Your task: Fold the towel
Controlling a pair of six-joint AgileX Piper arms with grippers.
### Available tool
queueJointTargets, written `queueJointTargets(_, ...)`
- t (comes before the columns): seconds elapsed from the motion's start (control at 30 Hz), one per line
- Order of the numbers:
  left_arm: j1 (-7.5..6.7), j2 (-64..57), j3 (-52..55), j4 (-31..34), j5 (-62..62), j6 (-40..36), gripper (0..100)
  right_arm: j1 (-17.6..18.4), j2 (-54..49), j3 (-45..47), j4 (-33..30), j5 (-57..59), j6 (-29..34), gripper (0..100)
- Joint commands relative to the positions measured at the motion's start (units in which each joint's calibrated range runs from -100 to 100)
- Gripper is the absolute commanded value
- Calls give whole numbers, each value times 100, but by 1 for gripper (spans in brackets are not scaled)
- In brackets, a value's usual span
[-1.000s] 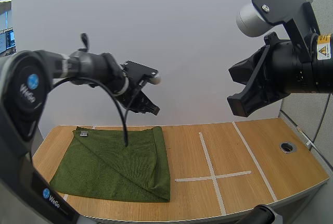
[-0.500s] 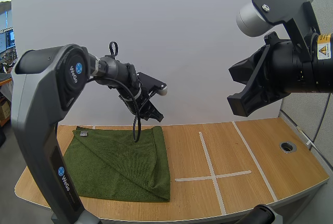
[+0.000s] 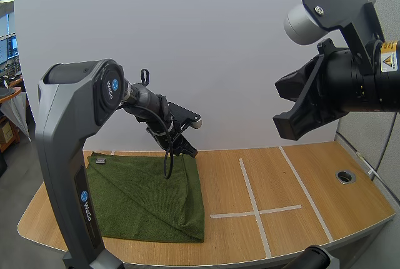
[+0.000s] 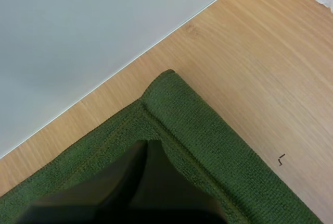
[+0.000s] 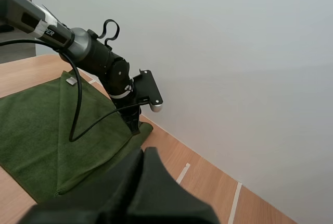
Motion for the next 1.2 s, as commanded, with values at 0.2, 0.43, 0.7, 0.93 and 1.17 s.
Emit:
queueJointTargets(0.2, -22, 96, -45, -388, -825, -44, 59, -144, -45, 24, 24, 0, 15, 0)
queueJointTargets(0.43, -22, 96, -45, -386, -1178, -44, 67, -148, -45, 24, 43, 0, 15, 0)
queueJointTargets(0.7, -152, 402, -45, -334, -1475, -5, 67, -240, -45, 24, 42, 0, 15, 0)
queueJointTargets(0.93, -203, 539, -45, -160, -1643, -5, 67, -254, -45, 24, 53, 0, 15, 0)
queueJointTargets(1.17, -86, 539, -45, -85, -1625, -37, 71, -254, -45, 24, 43, 0, 15, 0)
